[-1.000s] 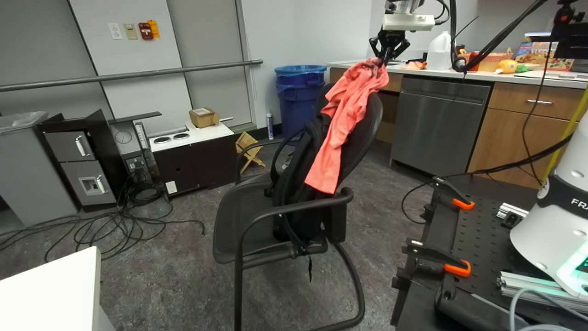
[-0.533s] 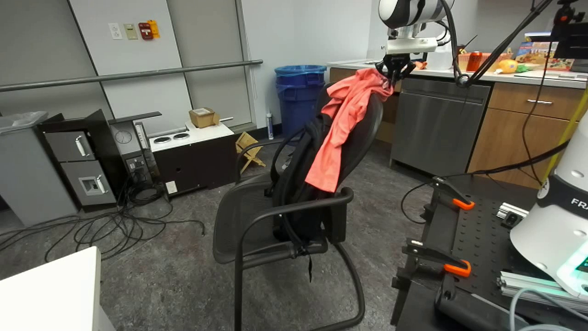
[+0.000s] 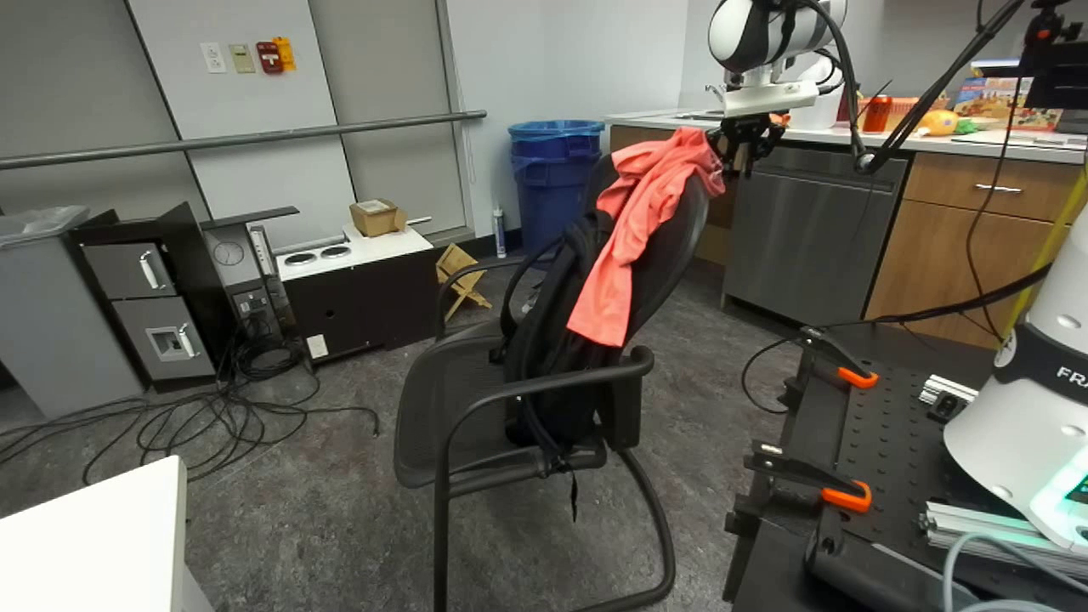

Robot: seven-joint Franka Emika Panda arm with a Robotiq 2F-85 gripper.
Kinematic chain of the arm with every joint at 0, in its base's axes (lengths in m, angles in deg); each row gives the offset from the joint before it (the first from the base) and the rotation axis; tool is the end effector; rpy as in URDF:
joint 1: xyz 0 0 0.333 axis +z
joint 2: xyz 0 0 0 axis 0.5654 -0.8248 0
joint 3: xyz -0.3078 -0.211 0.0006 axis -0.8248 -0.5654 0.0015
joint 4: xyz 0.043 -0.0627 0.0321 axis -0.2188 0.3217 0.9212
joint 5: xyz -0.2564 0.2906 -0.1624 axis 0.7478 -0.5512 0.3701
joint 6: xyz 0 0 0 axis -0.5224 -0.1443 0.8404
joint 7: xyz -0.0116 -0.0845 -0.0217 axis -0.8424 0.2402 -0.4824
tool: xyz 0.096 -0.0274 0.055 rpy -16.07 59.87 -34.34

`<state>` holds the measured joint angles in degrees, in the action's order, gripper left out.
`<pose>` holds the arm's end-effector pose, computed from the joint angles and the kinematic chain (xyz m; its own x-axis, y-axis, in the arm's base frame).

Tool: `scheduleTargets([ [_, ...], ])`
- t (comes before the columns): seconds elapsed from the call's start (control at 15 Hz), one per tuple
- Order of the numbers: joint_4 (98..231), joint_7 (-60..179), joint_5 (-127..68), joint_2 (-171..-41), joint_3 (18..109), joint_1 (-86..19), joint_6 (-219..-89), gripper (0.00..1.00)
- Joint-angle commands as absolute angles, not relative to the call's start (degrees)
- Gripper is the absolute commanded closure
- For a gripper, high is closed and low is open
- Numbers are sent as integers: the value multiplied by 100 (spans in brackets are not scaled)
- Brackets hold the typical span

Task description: Put the shirt on the backrest of the chair

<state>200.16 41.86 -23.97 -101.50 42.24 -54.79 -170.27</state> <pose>0.4243 -0.4160 0.3377 0.4981 -0.8315 0.2461 -0.8662 -0.4905 0.0959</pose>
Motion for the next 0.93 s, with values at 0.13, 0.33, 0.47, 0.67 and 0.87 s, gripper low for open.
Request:
scheduleTargets([
  [0.13, 19945, 4128, -1930, -9970, 3998, -5386, -16500, 19],
  [0.33, 19970, 4194, -1970, -9702, 4033, -5424, -16475, 1],
  [0.47, 19997, 4212, -2004, -9498, 4062, -5450, -16517, 0],
  [0.67, 20061, 4238, -2048, -9138, 4119, -5499, -16593, 0],
  [0.87, 20144, 4255, -2127, -8785, 4186, -5547, -16686, 0],
])
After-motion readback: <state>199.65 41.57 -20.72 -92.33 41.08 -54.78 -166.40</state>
